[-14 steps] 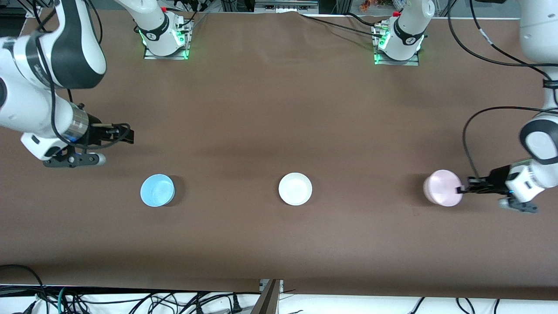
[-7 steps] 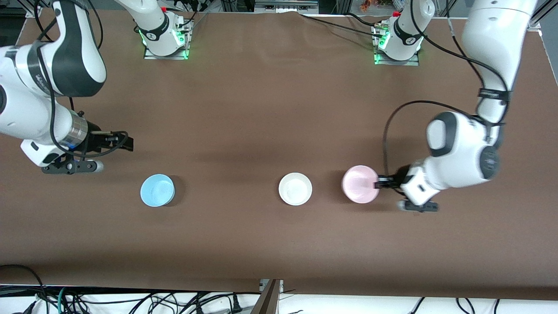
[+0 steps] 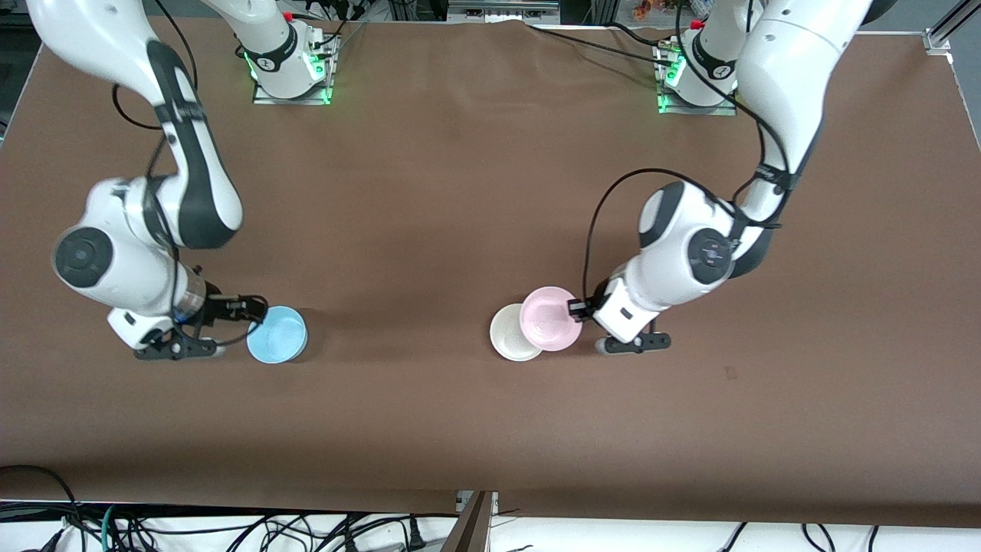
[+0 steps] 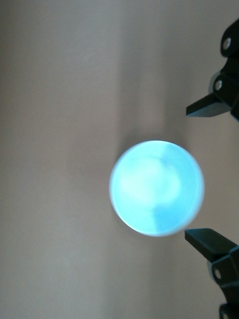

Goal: Stack pink and blue bowls on white bowl
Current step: 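Carry the pink bowl onto the white bowl while the right gripper reaches blue, then grasp the blue bowl rim with the right gripper while the left holds pink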

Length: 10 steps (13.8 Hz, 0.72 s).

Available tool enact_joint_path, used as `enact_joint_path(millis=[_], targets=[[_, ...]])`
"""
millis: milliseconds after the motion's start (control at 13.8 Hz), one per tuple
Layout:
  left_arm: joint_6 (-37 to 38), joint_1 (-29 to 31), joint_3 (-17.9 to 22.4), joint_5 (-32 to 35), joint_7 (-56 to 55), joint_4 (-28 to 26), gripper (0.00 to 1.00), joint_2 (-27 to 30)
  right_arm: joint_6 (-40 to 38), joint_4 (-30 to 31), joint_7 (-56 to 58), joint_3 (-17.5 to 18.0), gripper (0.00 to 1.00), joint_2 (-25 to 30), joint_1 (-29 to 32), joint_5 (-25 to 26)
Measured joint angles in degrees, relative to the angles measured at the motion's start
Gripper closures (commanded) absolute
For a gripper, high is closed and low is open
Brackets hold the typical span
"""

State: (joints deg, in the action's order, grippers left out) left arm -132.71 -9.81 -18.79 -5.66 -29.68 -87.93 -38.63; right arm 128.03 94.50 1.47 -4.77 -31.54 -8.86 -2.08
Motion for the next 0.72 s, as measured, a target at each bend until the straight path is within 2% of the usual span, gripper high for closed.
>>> enact_joint_path(millis=[217,290,507,725], targets=[[-1.08,-2.75,-0.03,4.61,-4.66,3.26,1.00,-2.90,7.25,-0.11,2.70,-0.06,0.08,-5.02,1.98,0.00],[-2.04,-3.25,-0.03,5.47,-5.21,3.74,1.00,-3.62,8.65,-0.12,3.25,-0.06,0.14,-6.11,2.33,-0.12],[-4.10,-3.99,-0.02,6.74,-6.09,4.46,1.00,-5.24,9.90,-0.14,3.42,0.08,0.38,-8.17,2.42,-0.59],[-4.76,-4.04,0.11,7.12,-6.13,5.22,1.00,-6.11,9.91,-0.08,3.43,0.16,0.69,-8.99,2.41,-0.67]])
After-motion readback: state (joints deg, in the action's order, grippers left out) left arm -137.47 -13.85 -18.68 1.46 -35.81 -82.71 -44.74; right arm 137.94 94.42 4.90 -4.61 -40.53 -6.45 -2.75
